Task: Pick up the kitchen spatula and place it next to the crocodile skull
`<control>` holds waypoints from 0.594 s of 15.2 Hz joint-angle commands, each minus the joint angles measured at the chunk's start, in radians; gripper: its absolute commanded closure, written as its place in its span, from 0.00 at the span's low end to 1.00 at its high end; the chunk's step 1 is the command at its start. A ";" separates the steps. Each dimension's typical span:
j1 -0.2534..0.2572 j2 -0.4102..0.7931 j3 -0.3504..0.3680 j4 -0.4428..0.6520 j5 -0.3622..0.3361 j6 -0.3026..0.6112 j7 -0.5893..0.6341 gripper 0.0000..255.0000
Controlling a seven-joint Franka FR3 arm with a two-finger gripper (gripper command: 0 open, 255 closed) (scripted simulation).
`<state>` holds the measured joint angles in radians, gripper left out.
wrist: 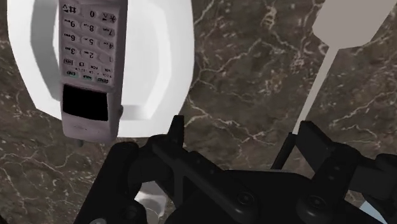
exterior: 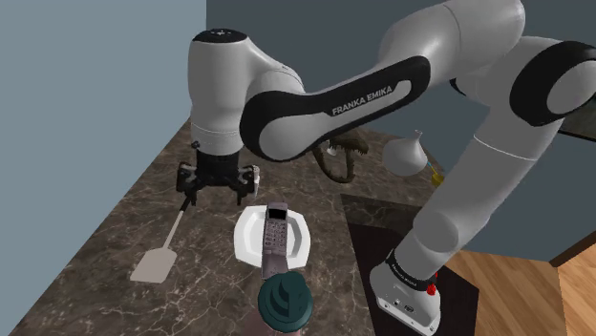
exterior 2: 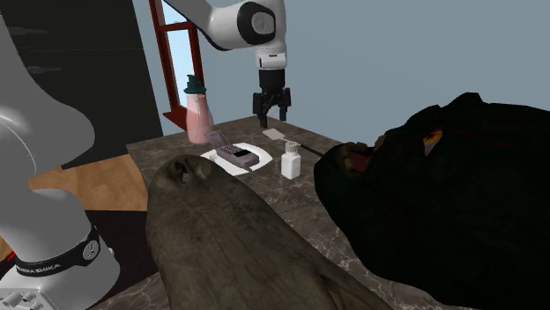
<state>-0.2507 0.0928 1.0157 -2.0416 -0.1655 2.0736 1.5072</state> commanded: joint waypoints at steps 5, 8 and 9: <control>0.219 0.350 -0.125 0.266 -0.288 -0.059 0.338 0.00; 0.265 0.407 -0.160 0.318 -0.321 -0.062 0.380 0.00; 0.267 0.413 -0.164 0.312 -0.326 -0.052 0.383 0.00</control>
<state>0.0084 0.4922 0.8600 -1.7343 -0.4822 2.0158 1.8821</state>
